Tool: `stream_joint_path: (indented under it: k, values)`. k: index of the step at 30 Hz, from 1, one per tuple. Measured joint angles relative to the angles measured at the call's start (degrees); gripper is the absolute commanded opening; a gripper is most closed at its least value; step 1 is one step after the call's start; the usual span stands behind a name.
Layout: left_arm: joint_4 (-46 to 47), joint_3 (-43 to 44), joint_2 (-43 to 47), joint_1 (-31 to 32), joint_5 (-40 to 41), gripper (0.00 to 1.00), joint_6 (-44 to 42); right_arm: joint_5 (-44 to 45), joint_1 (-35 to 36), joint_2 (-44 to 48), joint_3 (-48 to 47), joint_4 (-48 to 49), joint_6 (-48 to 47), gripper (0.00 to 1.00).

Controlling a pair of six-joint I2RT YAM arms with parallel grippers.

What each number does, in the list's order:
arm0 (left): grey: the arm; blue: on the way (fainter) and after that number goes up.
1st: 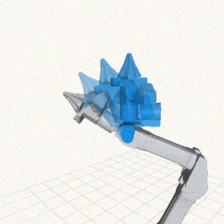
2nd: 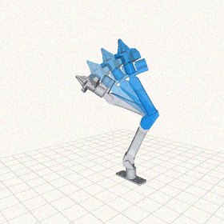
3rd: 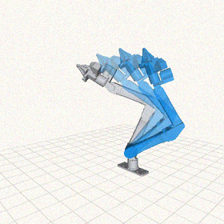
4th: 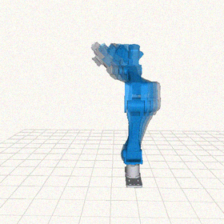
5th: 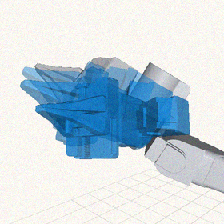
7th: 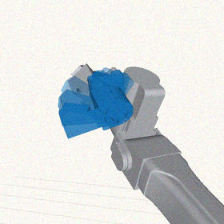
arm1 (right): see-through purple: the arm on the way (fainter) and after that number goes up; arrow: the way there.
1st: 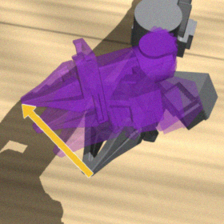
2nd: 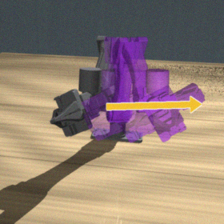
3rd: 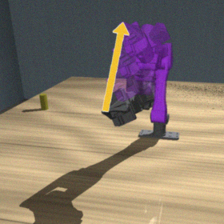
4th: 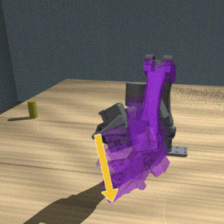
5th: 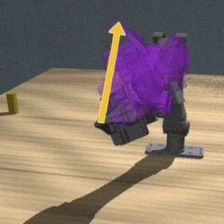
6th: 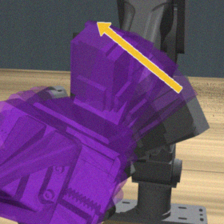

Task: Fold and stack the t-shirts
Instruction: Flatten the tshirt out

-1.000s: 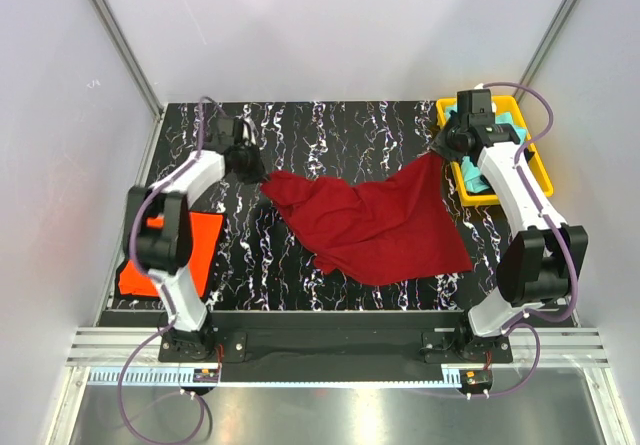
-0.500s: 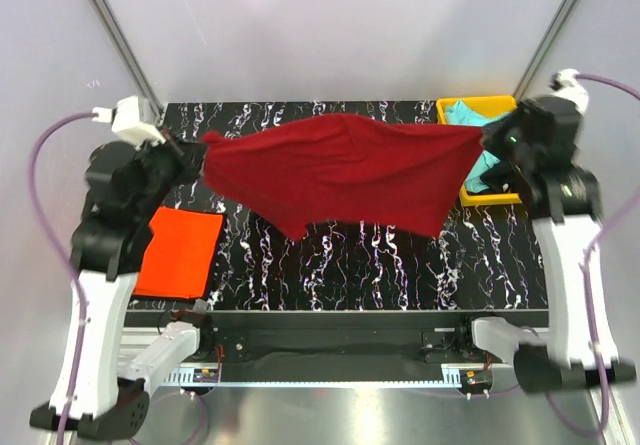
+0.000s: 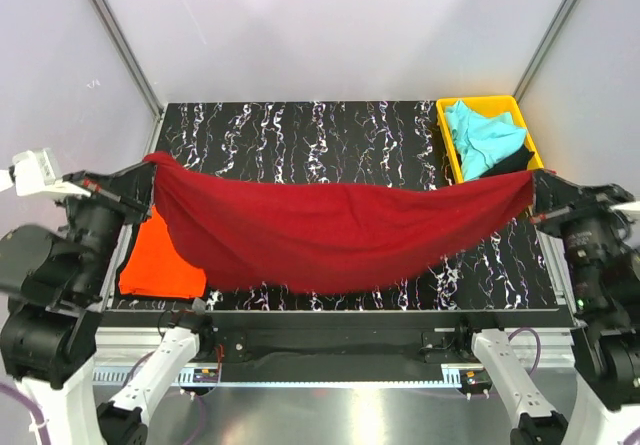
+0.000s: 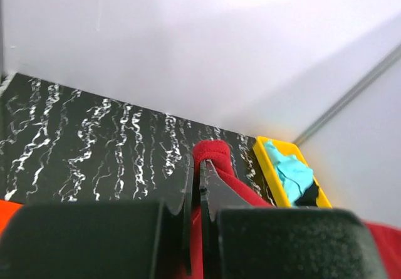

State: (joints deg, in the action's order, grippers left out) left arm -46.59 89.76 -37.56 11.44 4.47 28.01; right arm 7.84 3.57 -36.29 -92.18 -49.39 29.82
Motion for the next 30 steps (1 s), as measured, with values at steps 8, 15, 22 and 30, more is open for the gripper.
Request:
stream_joint_path:
  k: [8,15,22,30]
  values:
    - [2.10,-2.75,-17.75,0.02,8.70,0.00,5.22,-2.54,0.00,-18.78,13.70,7.78,4.61,0.00]
    - [3.98,-1.25,-48.52,0.11,14.62,0.00,6.82,-2.08,-0.02,-46.90,22.16,21.27,5.44,0.00]
    - [5.18,24.87,-79.06,-1.16,11.17,0.00,8.09,-2.60,-0.72,-74.05,3.61,26.73,1.49,0.06]
    - [7.21,37.44,-94.03,-4.33,4.02,0.67,7.80,-3.43,-1.51,-88.56,-17.35,26.73,-0.98,0.50]
